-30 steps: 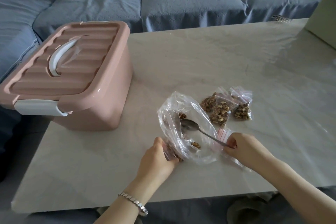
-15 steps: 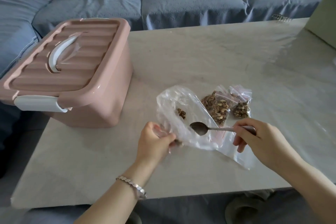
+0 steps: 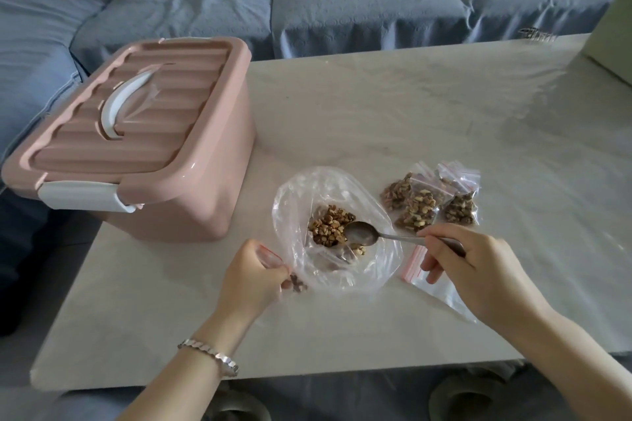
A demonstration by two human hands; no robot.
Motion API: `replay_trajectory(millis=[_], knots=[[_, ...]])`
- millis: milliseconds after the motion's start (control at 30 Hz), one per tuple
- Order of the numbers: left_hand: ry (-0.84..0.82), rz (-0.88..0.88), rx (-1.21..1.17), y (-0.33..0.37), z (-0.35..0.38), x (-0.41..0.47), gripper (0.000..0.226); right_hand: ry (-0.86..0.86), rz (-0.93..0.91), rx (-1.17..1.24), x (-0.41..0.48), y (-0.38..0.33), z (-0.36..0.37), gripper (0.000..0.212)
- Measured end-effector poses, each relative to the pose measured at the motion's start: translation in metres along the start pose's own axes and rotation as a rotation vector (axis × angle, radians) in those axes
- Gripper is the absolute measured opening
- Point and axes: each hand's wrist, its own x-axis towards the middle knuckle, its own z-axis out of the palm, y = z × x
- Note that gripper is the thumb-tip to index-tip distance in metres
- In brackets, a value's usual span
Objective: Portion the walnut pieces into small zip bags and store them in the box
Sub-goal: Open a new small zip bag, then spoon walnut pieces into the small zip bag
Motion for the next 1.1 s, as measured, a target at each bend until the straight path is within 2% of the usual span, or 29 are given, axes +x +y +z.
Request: replay_trajectory(millis=[67,167,233,300,367,433,733,800,867,967,1100], knots=[[0.168,0.102,0.115,0.002,-0.004,-0.007,0.018,0.019,-0.023,0.011,-0.003,0.000,0.004,0.018],[0.452,0.511,0.110,0.020,-0.010,-0.018,0.024,0.071,-0.043,0.008,-0.003,0.004,0.010,0.019],[0.447,0.675,0.118,0.028,-0.005,-0.017,0.028,0.107,-0.028,0.004,0.000,0.010,0.017,0.021],[0.266,0.587,0.153,0.030,0.004,-0.013,0.032,0.114,-0.014,0.014,0.003,0.014,0.025,0.023],[0.063,0.350,0.147,0.029,0.015,-0.008,0.027,0.085,-0.011,-0.003,0.003,0.017,0.035,0.025],[-0.018,0.194,0.090,0.025,0.024,-0.002,0.025,0.056,-0.015,-0.023,0.000,0.020,0.042,0.025],[-0.048,0.063,-0.179,0.026,0.034,0.011,0.023,-0.077,0.043,0.017,-0.006,0.019,0.060,0.020],[-0.050,0.048,-0.264,0.024,0.037,0.013,0.022,-0.092,0.150,0.122,-0.004,0.018,0.060,0.020],[-0.054,0.045,-0.307,0.022,0.038,0.014,0.021,-0.076,0.329,0.360,0.001,0.016,0.056,0.020],[-0.035,0.075,-0.284,0.020,0.036,0.016,0.023,-0.039,0.495,0.619,0.006,0.015,0.046,0.019],[0.022,0.189,-0.063,0.022,0.020,0.015,0.026,-0.029,0.535,0.704,0.010,0.016,0.031,0.016]])
